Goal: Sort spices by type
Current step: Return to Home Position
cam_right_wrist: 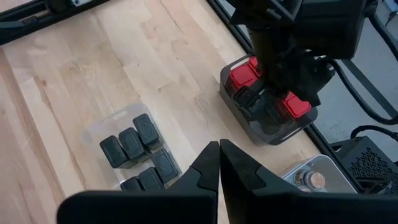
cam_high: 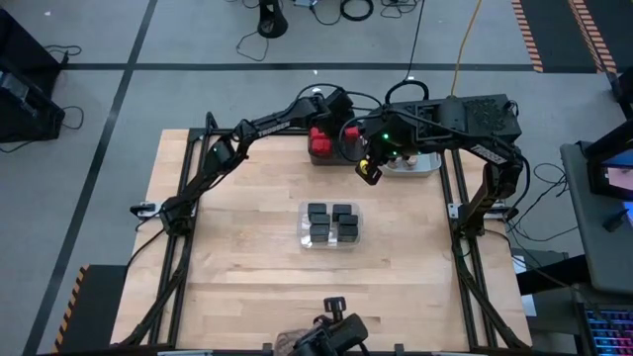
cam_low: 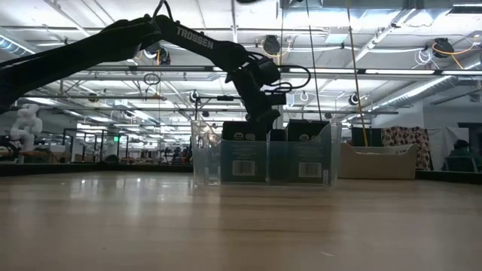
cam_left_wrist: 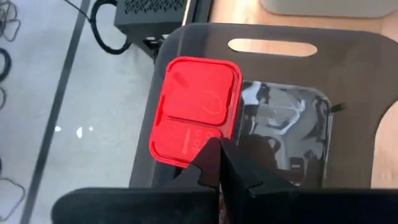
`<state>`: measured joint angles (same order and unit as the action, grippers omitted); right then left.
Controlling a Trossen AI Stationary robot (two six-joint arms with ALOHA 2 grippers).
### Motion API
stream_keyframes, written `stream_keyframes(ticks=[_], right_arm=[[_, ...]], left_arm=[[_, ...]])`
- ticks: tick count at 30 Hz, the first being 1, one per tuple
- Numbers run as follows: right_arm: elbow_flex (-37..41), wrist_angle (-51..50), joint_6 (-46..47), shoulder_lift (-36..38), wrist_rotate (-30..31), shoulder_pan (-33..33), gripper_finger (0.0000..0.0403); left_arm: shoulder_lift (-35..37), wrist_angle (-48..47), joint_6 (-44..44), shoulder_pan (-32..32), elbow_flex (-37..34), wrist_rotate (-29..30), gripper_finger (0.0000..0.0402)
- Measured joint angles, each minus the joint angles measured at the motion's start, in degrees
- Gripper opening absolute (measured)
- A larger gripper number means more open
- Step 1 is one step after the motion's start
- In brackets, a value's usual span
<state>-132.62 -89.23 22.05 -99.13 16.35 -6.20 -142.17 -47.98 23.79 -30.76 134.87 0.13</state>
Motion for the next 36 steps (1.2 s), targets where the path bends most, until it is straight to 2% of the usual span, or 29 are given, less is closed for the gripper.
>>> stream_keyframes(ticks=[9, 12, 19, 21, 28, 32, 36], right_arm=[[0.0, 0.17, -0.35, 0.0, -0.02, -0.07, 0.0], [0.0, 0.15, -0.51, 0.0, -0.19, -0.07, 0.0], [0.0, 0.42, -2.86, 0.6, 0.01, 0.31, 0.0], [0.0, 0.77, -3.43, 1.48, 0.01, 0.31, 0.0], [-0.02, 2.12, -4.89, 6.26, 0.04, 0.63, 0.0], [0.67, 3.16, -6.02, 9.78, 0.09, 1.48, 0.0], [5.64, 7.14, -6.71, 14.41, 0.07, 2.25, 0.0]], left_arm=[[0.42, -1.45, 2.06, 0.26, 0.11, 1.62, 0.0006], [1.28, -2.92, 2.04, 0.74, 0.07, -0.05, 0.0007], [7.98, -0.88, 0.72, 1.73, 0.11, -2.38, 0.0006], [10.07, 0.02, -1.2, 1.36, 0.11, -5.07, 0.0006], [18.25, 0.15, -8.12, -1.67, 0.13, -19.8, 0.0006], [22.03, -1.77, -9.41, -2.55, 0.09, -23.33, 0.0006], [26.56, -5.15, -9.81, -1.93, 0.0, -25.54, 0.0006]])
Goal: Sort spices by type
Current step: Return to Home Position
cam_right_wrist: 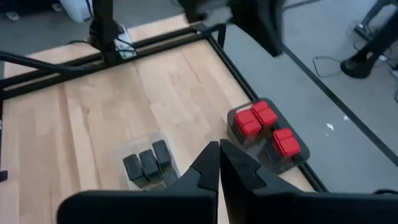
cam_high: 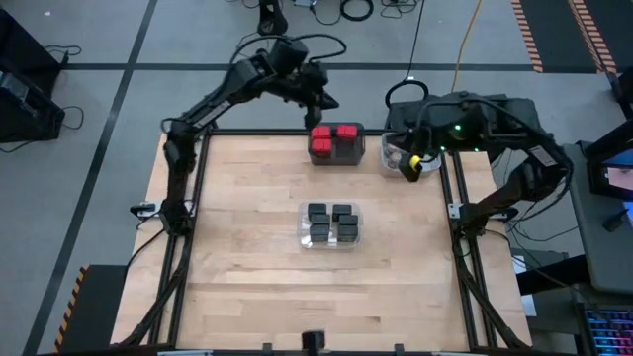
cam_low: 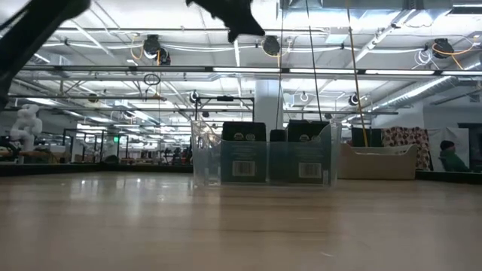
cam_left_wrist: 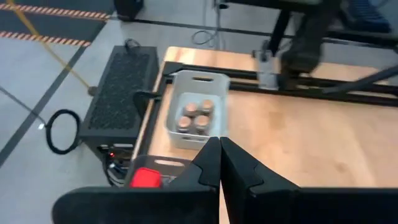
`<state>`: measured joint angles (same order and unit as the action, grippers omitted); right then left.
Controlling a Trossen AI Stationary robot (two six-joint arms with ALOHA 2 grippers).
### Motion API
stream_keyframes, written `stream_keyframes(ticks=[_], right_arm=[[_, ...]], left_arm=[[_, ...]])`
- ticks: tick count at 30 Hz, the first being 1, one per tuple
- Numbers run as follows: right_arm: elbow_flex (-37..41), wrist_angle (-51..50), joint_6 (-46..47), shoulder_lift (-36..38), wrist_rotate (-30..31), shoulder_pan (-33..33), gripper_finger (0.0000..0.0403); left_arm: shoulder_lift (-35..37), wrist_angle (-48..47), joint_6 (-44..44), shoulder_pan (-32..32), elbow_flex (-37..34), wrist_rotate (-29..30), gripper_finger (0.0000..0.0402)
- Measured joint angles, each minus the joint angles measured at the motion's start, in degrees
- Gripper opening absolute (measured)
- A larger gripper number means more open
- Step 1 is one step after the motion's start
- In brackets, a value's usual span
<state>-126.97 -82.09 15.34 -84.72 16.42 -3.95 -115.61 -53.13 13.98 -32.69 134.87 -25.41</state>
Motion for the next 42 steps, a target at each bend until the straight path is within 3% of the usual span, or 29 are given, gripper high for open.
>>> stream_keyframes(ticks=[4, 10, 15, 19, 26, 30, 36, 42], right_arm=[[11.05, 7.57, -0.2, 6.52, -0.04, 0.5, 0.0], [37.8, 28.26, 1.2, 20.07, -4.25, 0.79, 0.0], [59.43, 49.8, 2.83, 29.36, -11.43, 0.81, 0.0], [71.73, 60.29, 5.6, 34.52, -12.33, 0.79, 0.0], [84.7, 68.26, 8.23, 41.88, -12.29, 0.79, 0.0], [89.53, 71.87, 7.86, 45.48, -12.3, 0.79, 0.0], [98.72, 78.22, 6.73, 51.13, -12.25, 0.79, 0.0], [105.87, 80.74, 9.48, 55.91, -12.02, 0.79, 0.0]], left_arm=[[4.64, -4.46, 1.09, 2.64, -1.28, 0.02, 0.0006], [14.84, -3.26, 0.21, 6.4, -9.6, -0.02, 0.0006], [26.67, 7.54, -5.12, 8.53, -26.47, -0.02, 0.0006], [38.29, 22.83, -10.88, 9.92, -44.78, 0.56, 0.0006], [57.55, 44.29, -21.3, 12.11, -75.59, 10.97, 0.0006], [66.48, 52.75, -26.48, 12.61, -90.09, 11.9, 0.0006], [77.22, 63.8, -34.4, 12.57, -107.71, 15.68, 0.0006], [82.54, 73.16, -38.79, 12.53, -119.47, 16.88, 0.0006]])
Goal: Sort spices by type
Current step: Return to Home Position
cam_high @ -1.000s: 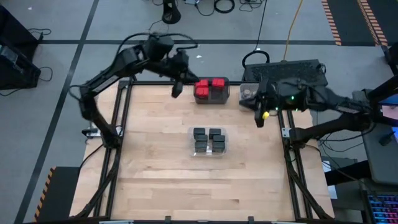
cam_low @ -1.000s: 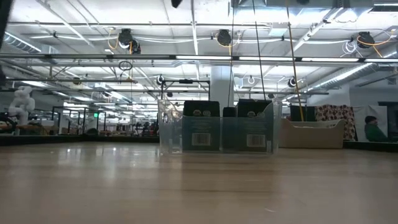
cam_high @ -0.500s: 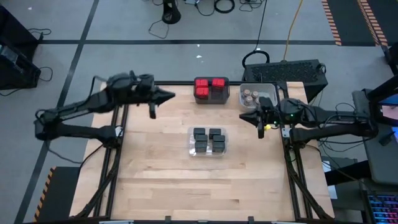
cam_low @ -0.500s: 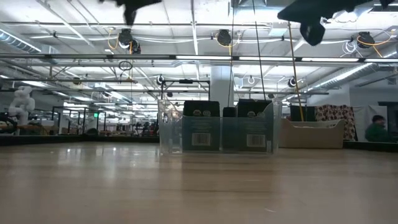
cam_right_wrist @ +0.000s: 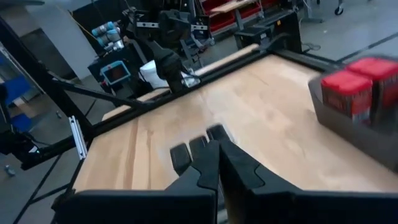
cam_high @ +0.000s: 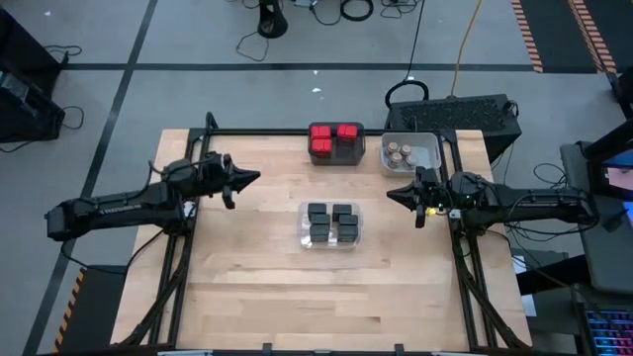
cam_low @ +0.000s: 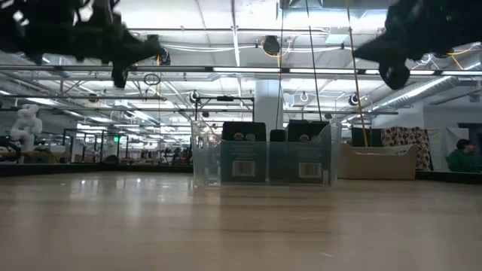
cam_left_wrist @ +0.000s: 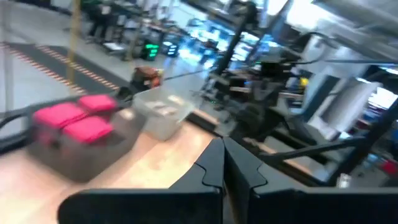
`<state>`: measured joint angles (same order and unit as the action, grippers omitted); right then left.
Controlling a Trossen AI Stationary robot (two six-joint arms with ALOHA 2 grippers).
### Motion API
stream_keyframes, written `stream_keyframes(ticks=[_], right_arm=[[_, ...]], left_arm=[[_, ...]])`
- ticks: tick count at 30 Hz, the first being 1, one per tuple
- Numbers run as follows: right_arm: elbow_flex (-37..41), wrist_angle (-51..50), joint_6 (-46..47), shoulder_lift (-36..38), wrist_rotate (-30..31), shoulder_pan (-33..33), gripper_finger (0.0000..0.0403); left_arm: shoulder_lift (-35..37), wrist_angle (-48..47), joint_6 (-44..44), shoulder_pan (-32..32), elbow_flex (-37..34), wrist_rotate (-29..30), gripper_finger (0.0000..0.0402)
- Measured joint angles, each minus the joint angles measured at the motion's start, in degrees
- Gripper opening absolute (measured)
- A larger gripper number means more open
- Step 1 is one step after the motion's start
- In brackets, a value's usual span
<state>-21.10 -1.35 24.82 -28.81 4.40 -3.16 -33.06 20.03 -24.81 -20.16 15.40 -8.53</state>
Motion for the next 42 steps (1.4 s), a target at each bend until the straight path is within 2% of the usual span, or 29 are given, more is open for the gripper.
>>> stream_keyframes(ticks=[5, 10, 13, 16, 21, 27, 33, 42], right_arm=[[5.64, -0.05, 3.25, 3.88, 0.04, 0.0, 0.0], [10.21, 0.22, 7.07, 7.4, 0.07, 0.0, 0.0], [11.05, -1.22, 7.45, 9.81, -0.02, 0.0, 0.0], [11.04, -3.47, 6.26, 13.06, 0.2, 0.0, 0.0], [11.04, -14.13, 7.52, 20.49, 1.74, 0.0, 0.0], [11.04, -21.29, 8.88, 28.8, 1.94, -0.02, 0.0], [12.15, -24.53, 7.27, 28.79, 4.76, -0.02, 0.0], [14.36, -18.0, 2.53, 28.69, 4.43, -0.02, 0.0]], left_arm=[[1.7, 3.22, -3.05, 0.0, -7.19, 4.34, 0.0006], [2.01, 12.64, -6.35, 0.0, -13.17, 4.27, 0.0006], [2.72, 14.41, -6.47, 0.0, -14.81, 2.12, 0.0006], [4.57, 13.34, -7.83, -0.15, -14.98, -0.99, 0.0006], [8.42, 9.88, -7.48, -1.06, -15.0, -2.83, 0.0006], [14.12, -1.04, -5.14, -4.24, -15.02, -4.69, 0.0006], [17.57, -3.54, -4.81, -7.22, -15.04, -5.19, 0.0006], [17.24, -5.16, -4.25, -8.09, -15.06, -9.08, 0.0006]])
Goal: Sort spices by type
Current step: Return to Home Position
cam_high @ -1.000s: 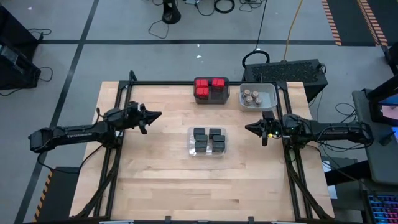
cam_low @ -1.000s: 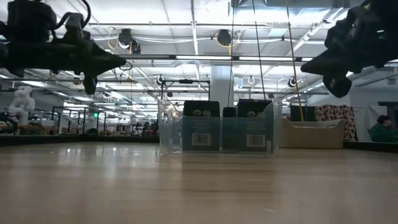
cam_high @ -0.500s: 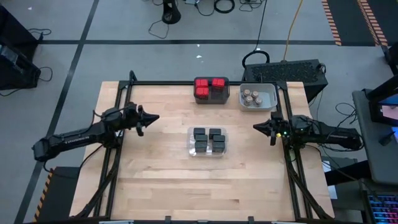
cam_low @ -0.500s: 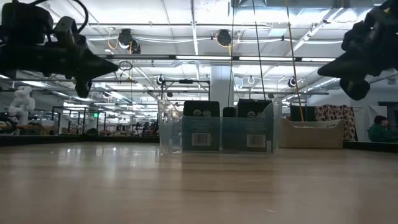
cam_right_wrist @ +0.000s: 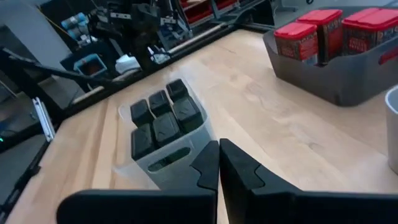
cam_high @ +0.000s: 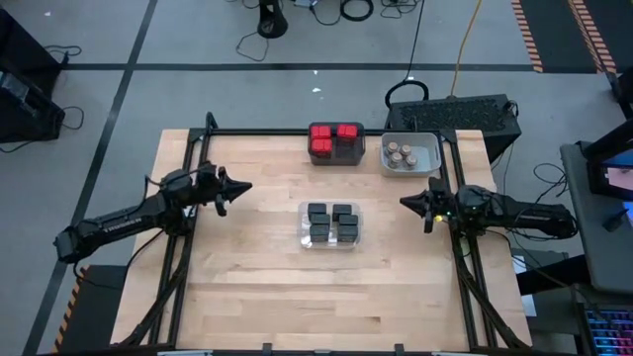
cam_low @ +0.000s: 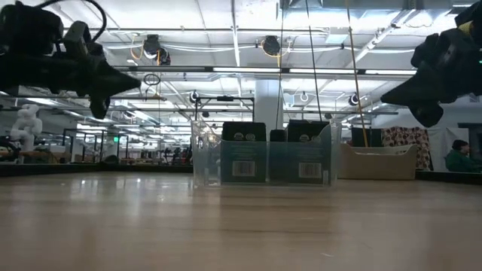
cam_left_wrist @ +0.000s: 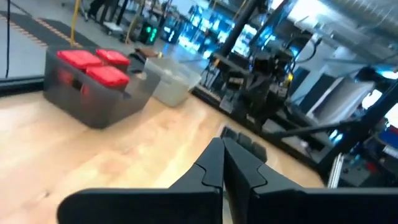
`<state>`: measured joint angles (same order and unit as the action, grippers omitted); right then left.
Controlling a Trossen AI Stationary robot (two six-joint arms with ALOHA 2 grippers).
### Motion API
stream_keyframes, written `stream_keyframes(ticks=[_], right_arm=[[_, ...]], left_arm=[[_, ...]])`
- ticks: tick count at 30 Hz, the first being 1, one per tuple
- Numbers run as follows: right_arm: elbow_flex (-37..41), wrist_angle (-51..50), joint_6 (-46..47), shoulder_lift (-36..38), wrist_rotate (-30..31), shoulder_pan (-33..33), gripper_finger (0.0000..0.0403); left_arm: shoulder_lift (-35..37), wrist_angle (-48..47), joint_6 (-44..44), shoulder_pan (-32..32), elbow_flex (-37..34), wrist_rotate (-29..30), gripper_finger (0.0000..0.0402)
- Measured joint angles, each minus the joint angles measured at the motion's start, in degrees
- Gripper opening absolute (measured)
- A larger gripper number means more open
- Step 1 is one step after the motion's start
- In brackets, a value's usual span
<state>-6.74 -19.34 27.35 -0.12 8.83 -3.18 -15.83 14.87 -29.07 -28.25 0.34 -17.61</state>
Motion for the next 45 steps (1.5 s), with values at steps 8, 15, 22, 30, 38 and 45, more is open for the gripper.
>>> stream_keyframes(ticks=[8, 15, 22, 30, 38, 45], right_arm=[[0.08, -0.69, -2.36, -0.15, -0.1, 0.0, 0.0], [0.06, -0.69, -2.61, -0.15, -0.12, 0.0, 0.0], [0.04, -0.67, -2.57, -0.15, -0.1, 0.0, 0.0], [0.04, -0.67, -2.55, -0.15, -0.1, 0.0, 0.0], [-0.04, -0.68, -2.56, -0.15, -0.1, 0.0, 0.0], [-0.04, -0.67, -2.55, -0.15, -0.1, 0.0, 0.0]], left_arm=[[-2.12, -11.76, 5.4, 0.19, -0.02, 1.0, 0.0006], [-3.31, -12.98, 19.79, 0.15, -0.02, 10.28, 0.0006], [-3.29, -12.47, 24.99, 0.15, -0.04, 11.99, 0.0006], [-3.69, -6.31, 26.89, 0.15, -0.04, 12.08, 0.0006], [-4.58, -3.64, 23.79, 0.15, -0.09, 12.02, 0.0006], [-4.58, -3.38, 23.52, 0.15, -0.09, 11.9, 0.0006]])
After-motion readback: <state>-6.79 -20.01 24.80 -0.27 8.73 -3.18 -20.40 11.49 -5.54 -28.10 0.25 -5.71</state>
